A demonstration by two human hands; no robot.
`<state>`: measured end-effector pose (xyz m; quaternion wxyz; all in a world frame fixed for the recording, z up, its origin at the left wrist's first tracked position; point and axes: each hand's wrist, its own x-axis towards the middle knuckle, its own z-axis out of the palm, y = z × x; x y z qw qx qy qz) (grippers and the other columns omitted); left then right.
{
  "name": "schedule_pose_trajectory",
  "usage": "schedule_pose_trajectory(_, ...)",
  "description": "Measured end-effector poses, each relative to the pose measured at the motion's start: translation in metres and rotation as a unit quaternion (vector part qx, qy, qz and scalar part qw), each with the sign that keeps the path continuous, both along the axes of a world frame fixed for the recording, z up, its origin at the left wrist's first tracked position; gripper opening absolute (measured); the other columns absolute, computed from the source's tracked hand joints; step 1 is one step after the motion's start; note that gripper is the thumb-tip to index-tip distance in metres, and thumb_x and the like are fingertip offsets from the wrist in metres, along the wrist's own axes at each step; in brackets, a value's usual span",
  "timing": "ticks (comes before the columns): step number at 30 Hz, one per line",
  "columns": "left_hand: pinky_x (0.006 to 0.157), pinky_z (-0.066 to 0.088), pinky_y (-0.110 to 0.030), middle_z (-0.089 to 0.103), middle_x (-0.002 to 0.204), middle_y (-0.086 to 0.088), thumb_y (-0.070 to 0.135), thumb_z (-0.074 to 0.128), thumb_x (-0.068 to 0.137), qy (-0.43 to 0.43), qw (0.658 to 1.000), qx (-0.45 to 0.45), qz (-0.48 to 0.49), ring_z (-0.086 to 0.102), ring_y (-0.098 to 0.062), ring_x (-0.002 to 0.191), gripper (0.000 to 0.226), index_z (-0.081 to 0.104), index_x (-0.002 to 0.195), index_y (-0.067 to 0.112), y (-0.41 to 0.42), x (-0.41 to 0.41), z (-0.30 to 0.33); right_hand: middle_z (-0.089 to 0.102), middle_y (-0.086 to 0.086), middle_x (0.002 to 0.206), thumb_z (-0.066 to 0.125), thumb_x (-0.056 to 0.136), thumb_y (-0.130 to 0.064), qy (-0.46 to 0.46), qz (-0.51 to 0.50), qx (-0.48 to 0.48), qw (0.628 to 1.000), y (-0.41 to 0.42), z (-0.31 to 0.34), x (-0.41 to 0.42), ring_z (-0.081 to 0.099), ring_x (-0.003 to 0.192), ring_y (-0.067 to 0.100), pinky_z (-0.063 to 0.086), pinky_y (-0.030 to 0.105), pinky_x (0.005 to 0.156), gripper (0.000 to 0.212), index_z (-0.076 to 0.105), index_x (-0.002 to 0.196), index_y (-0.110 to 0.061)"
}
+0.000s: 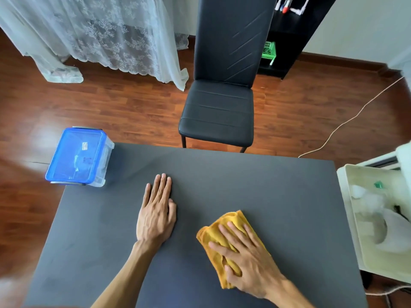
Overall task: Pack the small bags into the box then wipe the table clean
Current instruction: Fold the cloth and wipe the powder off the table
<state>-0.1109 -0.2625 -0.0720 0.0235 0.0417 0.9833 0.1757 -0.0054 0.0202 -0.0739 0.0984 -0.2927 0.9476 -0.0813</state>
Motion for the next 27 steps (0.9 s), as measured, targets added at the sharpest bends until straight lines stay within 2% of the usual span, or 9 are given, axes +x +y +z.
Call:
schedule_pose_trajectory(3,0.124,0.010,-0.041,0.017,0.163,-0.007,0.023,0.022,0.095,0.000,1.000,-0.002,0.001,0.009,-0.018,0.152,0.061,0.024,0.153,0.005,0.001,0.001,-0.003,0.012,-0.001,0.171,0.048,0.088,-0.047,-0.004,-0.155,0.031,0.987,0.064,0.012,-0.022,0.019,0.156,0.030,0.018,0.058,0.122,0.072,0.025,0.156,-0.045)
schedule_pose_trajectory(7,0.124,0.009,-0.041,0.016,0.163,-0.007,0.023,0.023,0.096,0.002,1.000,0.014,-0.008,0.007,-0.018,0.152,0.060,0.023,0.153,0.005,-0.003,0.001,-0.004,0.028,0.015,0.165,0.031,0.090,-0.044,0.021,-0.431,0.039,0.901,0.018,0.011,-0.106,0.023,0.153,0.040,0.017,0.067,0.120,0.070,0.033,0.158,-0.027)
schedule_pose_trajectory(9,0.125,0.008,-0.040,0.016,0.163,-0.007,0.023,0.023,0.096,0.001,0.999,0.028,-0.019,0.007,-0.017,0.152,0.060,0.024,0.153,0.005,-0.005,0.001,-0.003,0.031,0.018,0.164,0.033,0.088,-0.043,0.036,-0.426,0.044,0.903,-0.033,0.008,-0.128,0.024,0.152,0.041,0.014,0.065,0.122,0.074,0.030,0.159,-0.024)
schedule_pose_trajectory(11,0.125,0.008,-0.039,0.018,0.162,-0.007,0.023,0.022,0.096,-0.002,0.998,0.052,-0.028,0.009,-0.017,0.152,0.059,0.026,0.152,0.004,-0.009,0.001,0.000,0.027,0.015,0.166,0.039,0.087,-0.043,0.054,-0.359,0.031,0.931,-0.084,0.004,-0.122,0.020,0.154,0.038,0.013,0.063,0.123,0.076,0.026,0.160,-0.026)
schedule_pose_trajectory(15,0.124,0.015,-0.038,0.032,0.158,-0.010,0.023,0.023,0.096,-0.004,0.994,0.083,-0.072,0.022,-0.020,0.149,0.057,0.038,0.147,0.002,-0.041,0.016,0.007,0.014,0.004,0.171,0.050,0.087,-0.041,0.035,-0.173,-0.035,0.984,-0.152,-0.003,-0.036,0.008,0.158,0.029,0.014,0.061,0.124,0.081,0.018,0.161,-0.032)
schedule_pose_trajectory(18,0.123,0.017,-0.037,0.033,0.157,-0.008,0.021,0.027,0.097,0.003,0.993,0.058,-0.104,0.025,-0.021,0.149,0.054,0.039,0.146,0.003,-0.090,0.038,0.007,0.018,-0.005,0.170,0.058,0.086,-0.040,0.004,-0.095,-0.054,0.994,-0.127,-0.005,0.037,0.016,0.157,0.023,0.016,0.058,0.124,0.077,0.028,0.157,-0.043)
schedule_pose_trajectory(22,0.123,0.016,-0.037,0.027,0.160,-0.005,0.024,0.026,0.100,0.000,0.993,0.023,-0.112,0.024,-0.020,0.149,0.054,0.032,0.150,0.004,-0.153,0.060,0.007,0.020,-0.005,0.169,0.051,0.087,-0.043,0.003,-0.220,-0.026,0.975,-0.039,0.002,0.031,0.022,0.155,0.028,0.013,0.054,0.126,0.070,0.034,0.154,-0.043)
schedule_pose_trajectory(25,0.123,0.016,-0.039,0.026,0.161,-0.006,0.026,0.025,0.101,-0.005,0.996,0.031,-0.085,0.022,-0.020,0.150,0.055,0.030,0.150,0.002,-0.169,0.062,0.006,0.029,0.012,0.166,0.033,0.090,-0.044,0.017,-0.433,-0.004,0.901,-0.039,0.009,-0.048,0.025,0.153,0.039,0.020,0.065,0.120,0.068,0.039,0.155,-0.027)
schedule_pose_trajectory(27,0.122,0.018,-0.042,0.026,0.160,-0.008,0.026,0.026,0.101,-0.002,0.996,0.032,-0.085,0.021,-0.021,0.150,0.055,0.030,0.149,0.001,-0.166,0.060,0.004,0.027,0.019,0.165,0.025,0.089,-0.045,0.028,-0.515,-0.008,0.856,-0.084,0.014,-0.103,0.020,0.154,0.041,0.014,0.066,0.121,0.074,0.033,0.158,-0.021)
